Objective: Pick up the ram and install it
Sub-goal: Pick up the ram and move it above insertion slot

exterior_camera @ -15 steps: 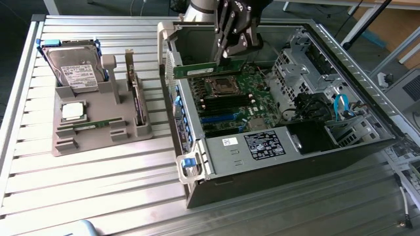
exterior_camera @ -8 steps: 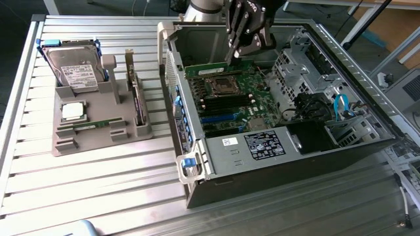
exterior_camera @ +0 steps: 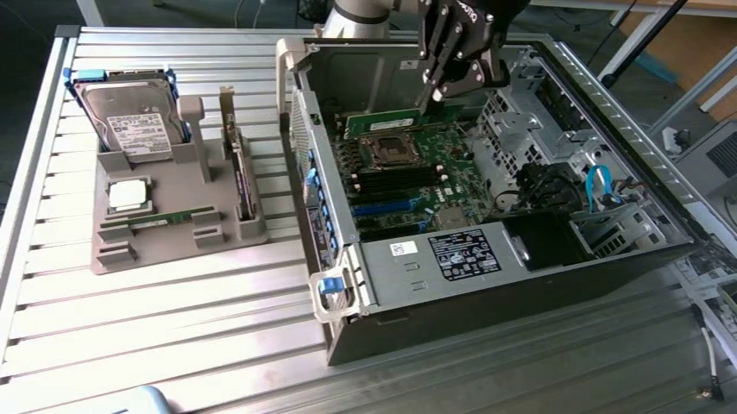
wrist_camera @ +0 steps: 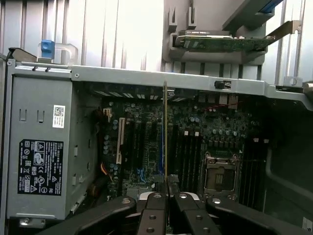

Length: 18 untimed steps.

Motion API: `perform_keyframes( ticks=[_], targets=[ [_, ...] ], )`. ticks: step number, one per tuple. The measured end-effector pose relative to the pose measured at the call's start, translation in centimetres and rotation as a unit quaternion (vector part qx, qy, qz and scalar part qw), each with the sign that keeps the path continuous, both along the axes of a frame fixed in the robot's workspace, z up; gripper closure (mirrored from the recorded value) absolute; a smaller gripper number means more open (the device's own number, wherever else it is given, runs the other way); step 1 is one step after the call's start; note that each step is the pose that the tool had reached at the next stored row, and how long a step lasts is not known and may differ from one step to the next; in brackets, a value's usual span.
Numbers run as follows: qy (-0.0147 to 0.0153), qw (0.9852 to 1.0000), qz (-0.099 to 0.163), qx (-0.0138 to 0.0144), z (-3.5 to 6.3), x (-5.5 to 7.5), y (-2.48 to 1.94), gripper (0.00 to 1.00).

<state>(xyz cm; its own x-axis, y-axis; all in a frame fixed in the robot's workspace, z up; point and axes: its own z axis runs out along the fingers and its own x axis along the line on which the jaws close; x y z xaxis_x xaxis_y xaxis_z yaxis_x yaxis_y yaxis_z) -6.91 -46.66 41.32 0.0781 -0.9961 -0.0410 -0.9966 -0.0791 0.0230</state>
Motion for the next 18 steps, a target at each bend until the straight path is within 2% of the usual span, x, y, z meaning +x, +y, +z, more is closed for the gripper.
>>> perform_keyframes(
  ticks=[10,13,18],
  targets=[
    [0.0,1.0,0.0,0.0,0.0,3.1,-0.24,0.88],
    [0.0,1.0,0.0,-0.0001,0.01,4.7,-0.34,0.88],
    [0.0,1.0,0.0,0.0,0.0,4.7,-0.34,0.88]
  ],
)
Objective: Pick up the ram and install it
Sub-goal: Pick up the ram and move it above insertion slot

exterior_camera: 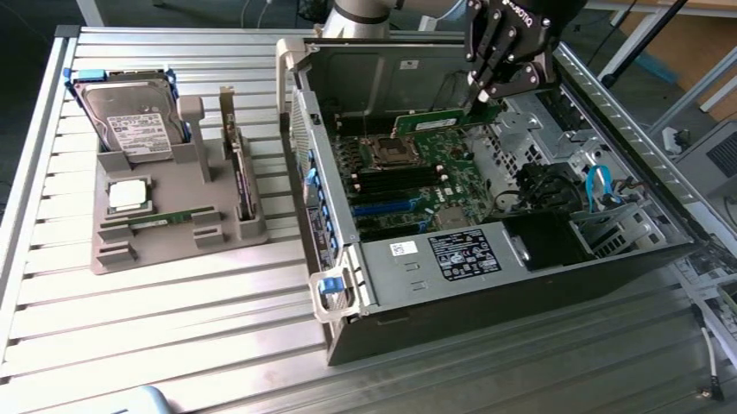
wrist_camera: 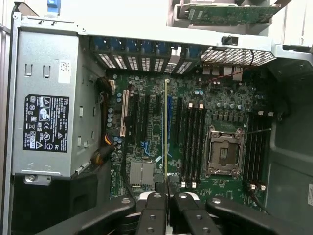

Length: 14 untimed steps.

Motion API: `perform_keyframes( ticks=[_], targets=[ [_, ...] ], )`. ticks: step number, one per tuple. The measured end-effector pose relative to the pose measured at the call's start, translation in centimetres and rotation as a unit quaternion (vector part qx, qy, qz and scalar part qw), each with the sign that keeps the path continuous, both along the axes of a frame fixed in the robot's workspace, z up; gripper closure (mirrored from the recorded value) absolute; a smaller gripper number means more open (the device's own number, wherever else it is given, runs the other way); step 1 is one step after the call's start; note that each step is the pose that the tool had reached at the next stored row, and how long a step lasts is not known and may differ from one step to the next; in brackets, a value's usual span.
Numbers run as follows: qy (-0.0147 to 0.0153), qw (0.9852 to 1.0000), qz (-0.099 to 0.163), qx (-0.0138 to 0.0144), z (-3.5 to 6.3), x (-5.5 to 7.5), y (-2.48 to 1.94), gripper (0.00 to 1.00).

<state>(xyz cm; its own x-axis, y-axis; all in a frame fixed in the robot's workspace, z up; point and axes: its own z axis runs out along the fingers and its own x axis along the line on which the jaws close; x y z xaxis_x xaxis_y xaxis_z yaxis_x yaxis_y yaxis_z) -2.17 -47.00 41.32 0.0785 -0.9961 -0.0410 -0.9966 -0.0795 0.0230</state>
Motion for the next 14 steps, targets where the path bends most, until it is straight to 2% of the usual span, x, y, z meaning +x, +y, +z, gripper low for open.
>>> perform_keyframes(
  ticks=[6,8,14],
  targets=[
    [-0.0003,1.0,0.0,-0.0001,-0.01,0.0,0.09,0.88],
    [-0.0003,1.0,0.0,0.0,-0.02,0.0,0.33,0.88],
    [-0.0003,1.0,0.0,0.0,-0.06,0.1,1.5,0.88]
  ],
)
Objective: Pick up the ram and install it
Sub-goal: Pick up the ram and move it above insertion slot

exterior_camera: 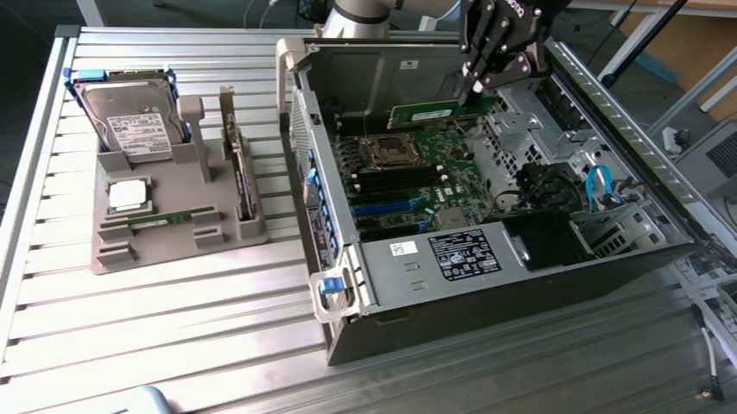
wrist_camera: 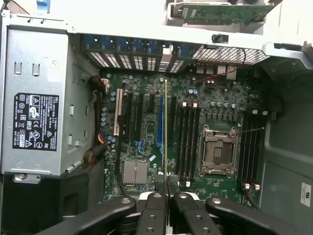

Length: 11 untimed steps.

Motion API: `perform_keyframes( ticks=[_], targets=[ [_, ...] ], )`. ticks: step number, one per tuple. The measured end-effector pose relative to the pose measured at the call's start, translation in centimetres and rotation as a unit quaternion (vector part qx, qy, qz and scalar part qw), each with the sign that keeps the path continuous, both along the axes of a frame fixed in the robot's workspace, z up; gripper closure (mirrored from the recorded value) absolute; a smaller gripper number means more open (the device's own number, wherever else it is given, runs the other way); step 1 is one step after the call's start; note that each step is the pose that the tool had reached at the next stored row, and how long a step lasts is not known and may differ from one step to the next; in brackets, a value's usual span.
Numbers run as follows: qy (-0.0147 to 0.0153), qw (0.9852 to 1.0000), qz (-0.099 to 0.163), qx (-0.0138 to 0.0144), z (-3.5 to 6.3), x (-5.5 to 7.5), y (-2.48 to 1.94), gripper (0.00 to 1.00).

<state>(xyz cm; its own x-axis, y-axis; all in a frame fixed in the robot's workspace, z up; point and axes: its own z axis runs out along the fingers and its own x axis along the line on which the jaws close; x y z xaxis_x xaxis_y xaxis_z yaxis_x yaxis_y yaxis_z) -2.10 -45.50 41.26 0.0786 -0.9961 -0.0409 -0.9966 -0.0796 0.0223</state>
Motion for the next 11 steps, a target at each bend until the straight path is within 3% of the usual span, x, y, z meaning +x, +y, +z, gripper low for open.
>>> perform_keyframes(
  ticks=[2,11],
  targets=[
    [0.0,1.0,0.0,0.0,-0.01,0.0,0.19,0.88],
    [0.0,0.9996,-0.029,0.0,-0.09,0.0,0.22,0.88]
  ],
)
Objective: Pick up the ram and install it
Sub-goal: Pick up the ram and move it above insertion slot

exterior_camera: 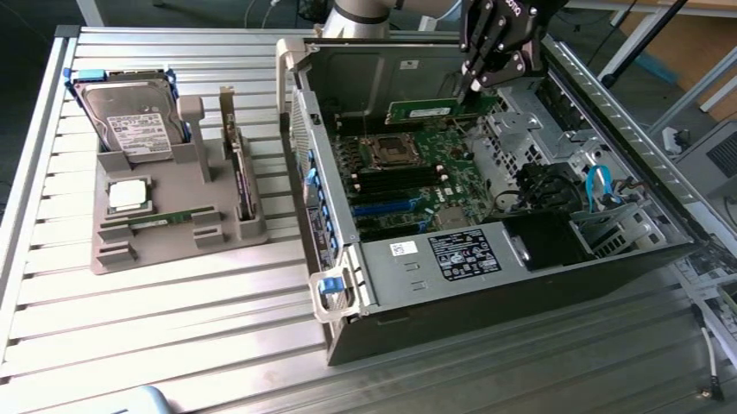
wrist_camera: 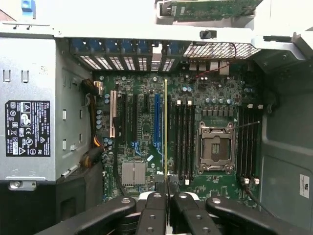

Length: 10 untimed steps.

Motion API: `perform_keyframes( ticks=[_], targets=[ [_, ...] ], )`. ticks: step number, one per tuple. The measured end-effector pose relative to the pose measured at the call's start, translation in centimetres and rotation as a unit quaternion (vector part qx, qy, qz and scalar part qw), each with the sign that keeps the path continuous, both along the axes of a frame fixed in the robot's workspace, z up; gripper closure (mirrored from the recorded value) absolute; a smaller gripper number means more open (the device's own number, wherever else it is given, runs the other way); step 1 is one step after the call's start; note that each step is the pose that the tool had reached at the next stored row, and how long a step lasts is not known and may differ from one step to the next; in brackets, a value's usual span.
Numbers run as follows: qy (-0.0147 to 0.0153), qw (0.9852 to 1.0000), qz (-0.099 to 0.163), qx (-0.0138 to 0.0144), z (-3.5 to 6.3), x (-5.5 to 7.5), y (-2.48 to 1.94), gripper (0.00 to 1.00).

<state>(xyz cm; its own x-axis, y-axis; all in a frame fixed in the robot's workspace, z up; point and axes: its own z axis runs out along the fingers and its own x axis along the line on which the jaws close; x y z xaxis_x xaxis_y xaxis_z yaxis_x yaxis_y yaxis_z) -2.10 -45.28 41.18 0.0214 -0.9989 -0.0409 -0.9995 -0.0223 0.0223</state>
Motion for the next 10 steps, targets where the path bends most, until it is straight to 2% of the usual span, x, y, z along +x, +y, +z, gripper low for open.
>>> perform_keyframes(
  ticks=[4,10],
  targets=[
    [-0.0001,1.0,0.0,0.0002,-0.05,0.0,0.01,0.88],
    [0.0,1.0,0.0,0.0,-0.94,0.0,0.0,0.88]
  ],
)
